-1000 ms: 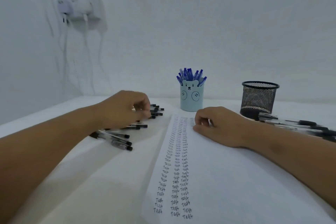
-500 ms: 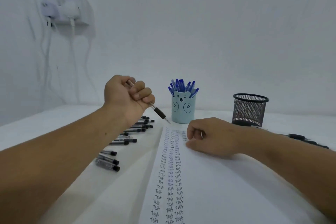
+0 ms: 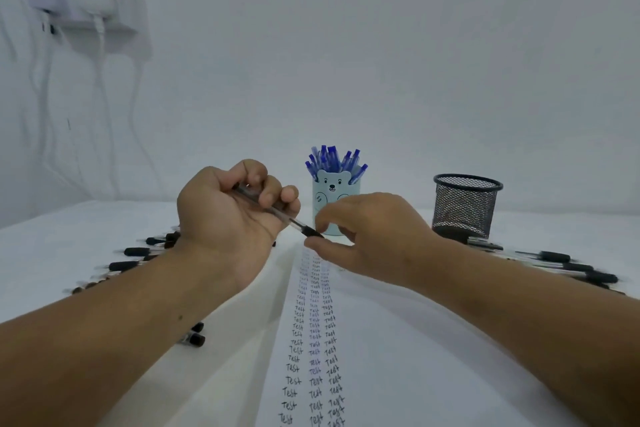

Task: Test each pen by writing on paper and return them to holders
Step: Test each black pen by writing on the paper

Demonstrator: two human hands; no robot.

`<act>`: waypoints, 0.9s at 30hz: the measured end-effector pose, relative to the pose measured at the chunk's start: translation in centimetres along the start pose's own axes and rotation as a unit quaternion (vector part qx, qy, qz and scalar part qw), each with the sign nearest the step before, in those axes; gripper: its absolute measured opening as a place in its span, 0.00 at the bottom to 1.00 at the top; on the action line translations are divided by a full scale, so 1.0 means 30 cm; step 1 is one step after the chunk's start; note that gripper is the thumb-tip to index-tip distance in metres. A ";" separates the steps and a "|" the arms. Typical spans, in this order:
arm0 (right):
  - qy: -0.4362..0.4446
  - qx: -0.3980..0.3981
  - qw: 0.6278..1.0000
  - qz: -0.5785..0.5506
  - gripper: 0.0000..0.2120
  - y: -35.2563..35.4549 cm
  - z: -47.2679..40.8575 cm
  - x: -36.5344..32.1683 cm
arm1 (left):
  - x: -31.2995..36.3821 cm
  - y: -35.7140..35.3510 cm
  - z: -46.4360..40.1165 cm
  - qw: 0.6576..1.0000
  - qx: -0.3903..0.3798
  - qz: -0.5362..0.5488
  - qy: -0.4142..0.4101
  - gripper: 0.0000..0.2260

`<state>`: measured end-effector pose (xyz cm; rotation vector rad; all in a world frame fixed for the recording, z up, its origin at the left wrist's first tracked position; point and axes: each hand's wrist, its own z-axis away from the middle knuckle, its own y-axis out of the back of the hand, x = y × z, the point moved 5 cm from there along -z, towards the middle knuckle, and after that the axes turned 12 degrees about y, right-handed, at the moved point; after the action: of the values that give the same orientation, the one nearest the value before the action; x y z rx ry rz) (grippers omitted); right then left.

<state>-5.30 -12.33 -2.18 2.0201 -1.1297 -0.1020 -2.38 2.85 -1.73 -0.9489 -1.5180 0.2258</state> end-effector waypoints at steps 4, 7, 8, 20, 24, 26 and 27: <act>-0.009 -0.032 0.999 -0.037 0.14 -0.007 0.022 0.012 | -0.017 -0.010 -0.001 0.997 -0.051 -0.048 0.011 0.04; -0.088 -0.020 0.992 -0.088 0.08 -0.011 0.058 0.056 | 0.004 0.014 -0.039 0.943 0.007 -0.329 -0.041 0.08; -0.129 -0.004 0.985 -0.115 0.05 -0.013 0.075 0.072 | 0.011 0.024 -0.054 0.911 0.030 -0.408 -0.048 0.08; -0.393 0.042 0.798 -0.455 0.23 -0.092 0.112 0.096 | -0.044 0.084 -0.003 0.543 -0.046 -0.835 0.073 0.12; -0.404 0.015 0.817 -0.411 0.23 -0.112 0.113 0.104 | -0.051 0.085 -0.011 0.551 -0.050 -0.830 0.075 0.12; -0.407 0.008 0.819 -0.405 0.22 -0.117 0.115 0.103 | -0.052 0.086 -0.012 0.554 -0.048 -0.827 0.077 0.11; -0.402 0.002 0.823 -0.401 0.22 -0.117 0.114 0.101 | -0.054 0.087 -0.011 0.558 -0.047 -0.825 0.077 0.11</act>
<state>-2.55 -15.67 -5.97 2.3821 -0.6058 -1.4928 -1.15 3.31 -4.51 0.6840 -1.6399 -1.2795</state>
